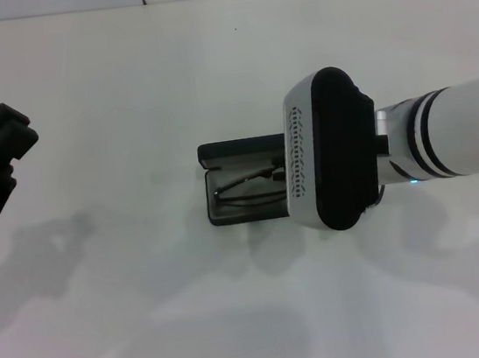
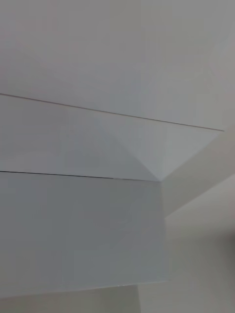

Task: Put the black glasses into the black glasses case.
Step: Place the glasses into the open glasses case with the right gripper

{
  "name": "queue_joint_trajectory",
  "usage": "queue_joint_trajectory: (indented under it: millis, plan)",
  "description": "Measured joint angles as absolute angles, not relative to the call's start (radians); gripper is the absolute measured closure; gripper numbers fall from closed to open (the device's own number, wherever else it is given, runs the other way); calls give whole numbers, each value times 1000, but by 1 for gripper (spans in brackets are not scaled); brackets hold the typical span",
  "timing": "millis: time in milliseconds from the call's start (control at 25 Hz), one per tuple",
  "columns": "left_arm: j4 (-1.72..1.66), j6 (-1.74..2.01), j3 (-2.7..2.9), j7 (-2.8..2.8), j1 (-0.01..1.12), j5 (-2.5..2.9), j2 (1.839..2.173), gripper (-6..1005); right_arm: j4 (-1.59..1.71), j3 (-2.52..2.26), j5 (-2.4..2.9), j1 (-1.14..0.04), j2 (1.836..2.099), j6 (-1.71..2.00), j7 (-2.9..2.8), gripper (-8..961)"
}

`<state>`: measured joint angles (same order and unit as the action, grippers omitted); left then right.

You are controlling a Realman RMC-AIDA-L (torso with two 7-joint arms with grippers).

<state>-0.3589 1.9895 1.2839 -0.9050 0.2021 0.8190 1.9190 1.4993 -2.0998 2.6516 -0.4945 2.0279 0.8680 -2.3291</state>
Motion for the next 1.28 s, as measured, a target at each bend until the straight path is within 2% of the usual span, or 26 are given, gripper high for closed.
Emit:
queue_joint_trajectory:
  millis: [1280]
  plan:
    - [-357, 1991, 1284, -899, 196, 821, 1924, 850, 1490, -2102, 2691, -496, 2028, 857, -2362, 771]
